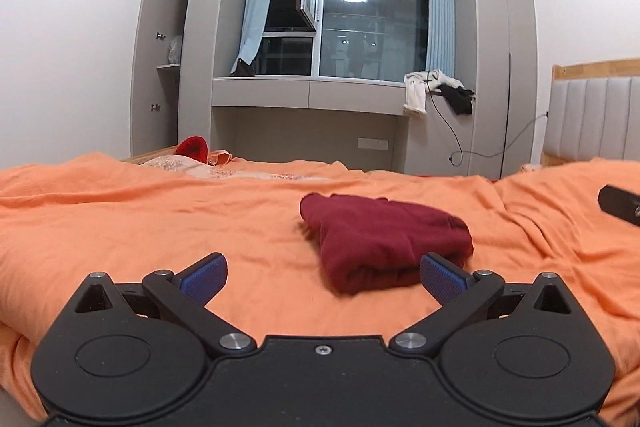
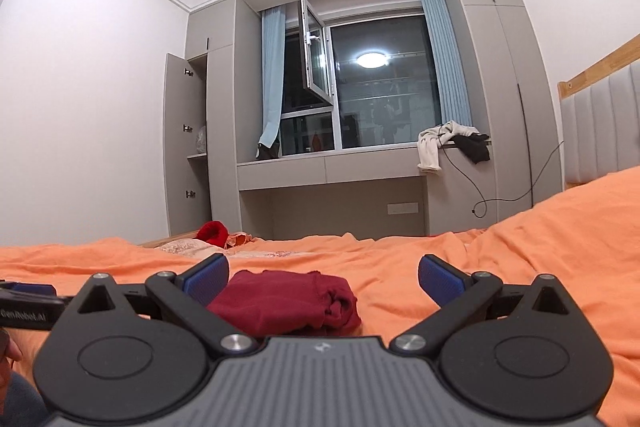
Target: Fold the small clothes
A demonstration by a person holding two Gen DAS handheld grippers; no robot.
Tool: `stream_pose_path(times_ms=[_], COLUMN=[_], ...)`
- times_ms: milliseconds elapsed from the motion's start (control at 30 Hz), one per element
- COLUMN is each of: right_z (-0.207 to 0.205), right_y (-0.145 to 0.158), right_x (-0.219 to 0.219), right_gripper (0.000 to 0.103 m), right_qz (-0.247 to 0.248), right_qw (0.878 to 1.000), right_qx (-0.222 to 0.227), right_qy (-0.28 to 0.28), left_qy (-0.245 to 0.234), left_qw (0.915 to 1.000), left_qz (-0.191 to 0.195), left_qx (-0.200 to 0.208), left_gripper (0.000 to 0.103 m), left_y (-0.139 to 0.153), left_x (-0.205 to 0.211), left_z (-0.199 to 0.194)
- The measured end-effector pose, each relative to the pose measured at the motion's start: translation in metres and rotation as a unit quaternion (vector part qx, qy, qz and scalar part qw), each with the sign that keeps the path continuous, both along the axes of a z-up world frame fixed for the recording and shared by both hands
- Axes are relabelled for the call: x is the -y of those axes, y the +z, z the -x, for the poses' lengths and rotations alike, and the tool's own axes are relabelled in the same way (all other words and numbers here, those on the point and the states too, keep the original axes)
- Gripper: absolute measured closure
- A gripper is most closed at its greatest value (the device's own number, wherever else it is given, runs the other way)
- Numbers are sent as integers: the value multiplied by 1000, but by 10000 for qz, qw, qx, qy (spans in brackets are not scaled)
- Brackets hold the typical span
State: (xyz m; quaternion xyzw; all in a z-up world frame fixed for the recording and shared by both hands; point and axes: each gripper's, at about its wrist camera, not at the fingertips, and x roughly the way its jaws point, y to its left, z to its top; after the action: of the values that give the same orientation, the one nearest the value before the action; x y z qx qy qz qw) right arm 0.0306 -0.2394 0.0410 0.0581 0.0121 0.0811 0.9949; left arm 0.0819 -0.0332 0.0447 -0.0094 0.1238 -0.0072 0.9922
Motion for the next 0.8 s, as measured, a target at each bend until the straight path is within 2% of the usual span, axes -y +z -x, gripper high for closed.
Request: stream_pose_path(times_ms=[300, 567, 800], right_z=[41, 36, 30], right_y=[-19, -39, -45], right_x=[-13, -16, -20], right_gripper=[0, 0, 0], right_qz=[277, 322, 438], right_qw=[9991, 9974, 9965], right_qx=[19, -410, -516], right_qy=[-325, -504, -480], left_qy=[-225, -171, -98], left_qw=[9997, 9996, 9997], left_qz=[47, -107, -72], left_qx=[35, -214, -220], left_gripper=[1, 1, 1], left_y=[-23, -44, -46], left_x=[-4, -7, -10], left_z=[19, 18, 14])
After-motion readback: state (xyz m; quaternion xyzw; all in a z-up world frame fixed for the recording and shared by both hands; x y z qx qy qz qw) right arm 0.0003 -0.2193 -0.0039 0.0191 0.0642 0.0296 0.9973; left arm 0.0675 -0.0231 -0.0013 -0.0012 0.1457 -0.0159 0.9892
